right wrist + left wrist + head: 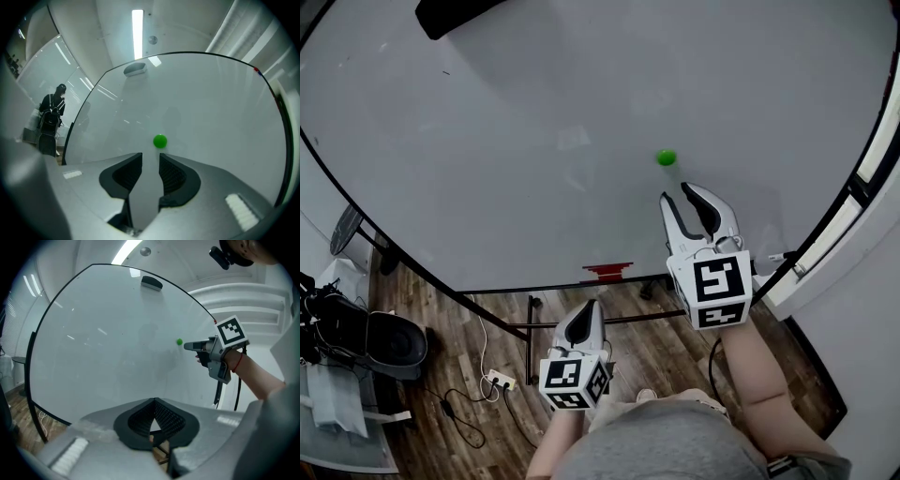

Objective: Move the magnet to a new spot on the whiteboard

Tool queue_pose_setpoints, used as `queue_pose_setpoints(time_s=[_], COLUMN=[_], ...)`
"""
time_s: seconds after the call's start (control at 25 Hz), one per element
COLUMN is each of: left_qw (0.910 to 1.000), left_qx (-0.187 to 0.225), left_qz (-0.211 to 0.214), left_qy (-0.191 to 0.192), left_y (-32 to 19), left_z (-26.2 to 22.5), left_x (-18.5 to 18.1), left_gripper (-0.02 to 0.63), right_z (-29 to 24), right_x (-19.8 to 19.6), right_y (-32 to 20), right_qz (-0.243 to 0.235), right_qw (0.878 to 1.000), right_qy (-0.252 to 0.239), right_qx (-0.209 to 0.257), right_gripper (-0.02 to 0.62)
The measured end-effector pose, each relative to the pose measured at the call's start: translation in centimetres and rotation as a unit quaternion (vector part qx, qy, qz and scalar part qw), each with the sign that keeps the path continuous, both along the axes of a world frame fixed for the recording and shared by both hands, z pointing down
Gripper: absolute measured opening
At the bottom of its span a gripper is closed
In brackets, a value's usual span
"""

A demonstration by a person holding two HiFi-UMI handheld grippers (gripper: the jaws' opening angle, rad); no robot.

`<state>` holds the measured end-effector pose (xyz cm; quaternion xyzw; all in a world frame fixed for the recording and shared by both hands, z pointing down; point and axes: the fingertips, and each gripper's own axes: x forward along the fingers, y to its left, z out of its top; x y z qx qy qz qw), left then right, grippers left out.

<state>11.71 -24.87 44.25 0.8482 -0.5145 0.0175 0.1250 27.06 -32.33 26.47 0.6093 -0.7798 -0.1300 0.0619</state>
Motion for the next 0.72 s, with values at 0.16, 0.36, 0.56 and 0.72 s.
queue_pose_setpoints(time_s=[0.16,0.36,0.56,0.72], left_qw=[1.0,0.9998,0.9998,0.9996], left_qx=[0.005,0.004,-0.001,-0.006], left_qz=[0.008,0.018,0.021,0.025], left_qy=[0.001,0.005,0.005,0.006], left_y=[0.8,2.0,4.0,5.8], left_z=[-0.3,-0.5,-0.5,-0.5], left_x=[0.1,-0.4,-1.4,-2.6], left_gripper=[0.005,0.005,0.005,0.005], right_z=[2.2,6.1,8.5,9.8], right_x=[0.0,-0.5,-1.6,-2.6], right_y=[2.0,5.1,8.7,11.5], right_qz=[-0.006,0.004,0.0,0.004], right_qw=[1.0,0.998,0.996,0.994], right_qy=[-0.006,-0.023,-0.051,-0.067], right_qx=[-0.018,-0.052,-0.079,-0.091], right_gripper=[0.063,0.005,0.003,0.003])
